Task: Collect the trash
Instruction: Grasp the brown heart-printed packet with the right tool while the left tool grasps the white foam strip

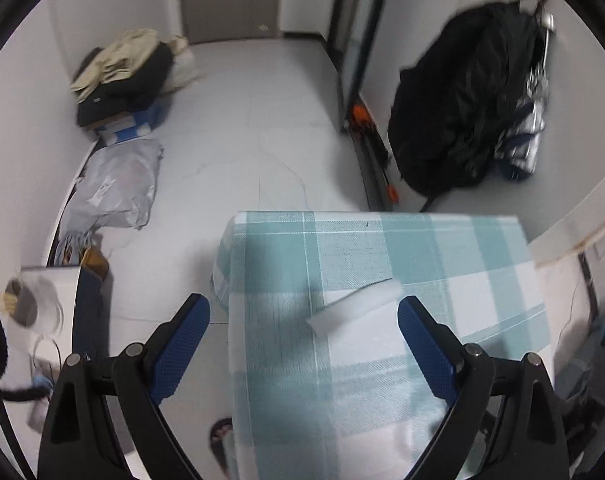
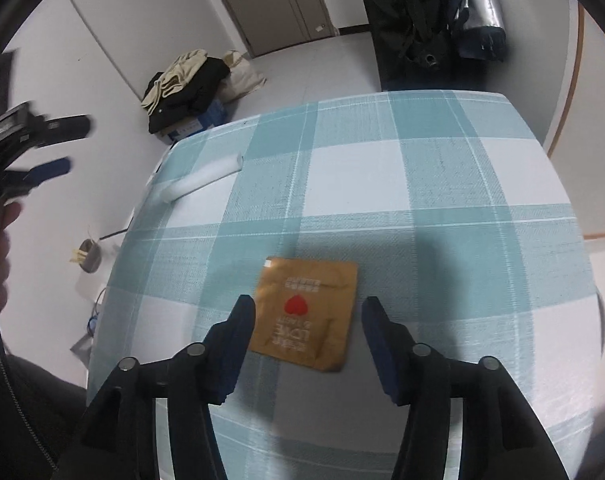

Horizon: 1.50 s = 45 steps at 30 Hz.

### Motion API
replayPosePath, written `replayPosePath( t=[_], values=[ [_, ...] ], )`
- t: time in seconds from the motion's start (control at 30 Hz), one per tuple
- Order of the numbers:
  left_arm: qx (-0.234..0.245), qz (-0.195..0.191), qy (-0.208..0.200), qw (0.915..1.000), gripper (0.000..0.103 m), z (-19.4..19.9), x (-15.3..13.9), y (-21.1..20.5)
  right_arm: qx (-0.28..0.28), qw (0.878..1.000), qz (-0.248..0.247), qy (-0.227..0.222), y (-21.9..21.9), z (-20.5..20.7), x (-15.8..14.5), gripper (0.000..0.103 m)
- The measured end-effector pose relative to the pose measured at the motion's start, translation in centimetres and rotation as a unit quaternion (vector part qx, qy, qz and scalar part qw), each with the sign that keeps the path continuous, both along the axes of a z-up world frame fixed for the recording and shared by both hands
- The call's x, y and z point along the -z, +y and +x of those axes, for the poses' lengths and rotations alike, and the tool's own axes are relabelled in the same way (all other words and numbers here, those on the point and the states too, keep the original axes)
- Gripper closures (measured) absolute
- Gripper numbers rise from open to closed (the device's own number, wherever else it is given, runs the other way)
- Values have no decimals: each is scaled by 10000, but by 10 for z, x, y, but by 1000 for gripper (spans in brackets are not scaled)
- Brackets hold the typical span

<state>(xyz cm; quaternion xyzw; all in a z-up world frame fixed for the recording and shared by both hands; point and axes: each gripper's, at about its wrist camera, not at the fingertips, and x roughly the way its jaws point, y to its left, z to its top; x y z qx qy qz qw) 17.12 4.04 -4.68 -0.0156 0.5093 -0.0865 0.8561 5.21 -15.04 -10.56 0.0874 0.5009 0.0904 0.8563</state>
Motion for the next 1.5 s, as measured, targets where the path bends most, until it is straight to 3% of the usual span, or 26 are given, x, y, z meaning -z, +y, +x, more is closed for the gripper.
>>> replayPosePath(
  t=[0.07,0.23,0.27,0.4,0.53,0.6,0.87,1.03,1.13,1.27,1.4,1.43,1.5],
  values=[
    [179,72,1,9998,10,9,7,-2,-105,9994,-316,41,12,3,4,37],
    [428,-278,85,9987,10,21,22,2,-311,9924,-1194,-4,45,4,14,20],
    [487,-296,113,9983,10,22,25,2,-375,9888,-1446,-28,53,3,16,19],
    [677,-417,241,9965,10,29,32,-1,-449,9891,-1397,-138,53,1,15,21],
    [707,-535,467,9950,10,40,43,-4,-605,9877,-1410,-307,49,-4,15,26],
    [737,-477,500,9949,10,41,46,-6,-636,9876,-1389,-370,46,-4,13,36],
    [948,-340,534,9935,10,35,49,-12,-727,9858,-1427,-505,43,-4,12,55],
    [1100,-223,502,9924,10,32,51,-16,-775,9852,-1417,-582,44,-5,11,58],
    [1215,-181,505,9911,10,30,53,-18,-831,9868,-1247,-608,42,-6,8,67],
    [1463,-193,494,9878,10,26,56,-24,-764,9916,-873,-566,35,-4,7,68],
    [1717,154,439,9841,10,20,62,-34,-712,9940,-610,-555,28,-5,4,71],
    [1673,315,434,9844,10,21,66,-36,-707,9943,-546,-583,26,-5,2,81],
    [1614,333,488,9851,14,24,70,-36,-698,9947,-473,-584,24,-6,0,83]
  ],
)
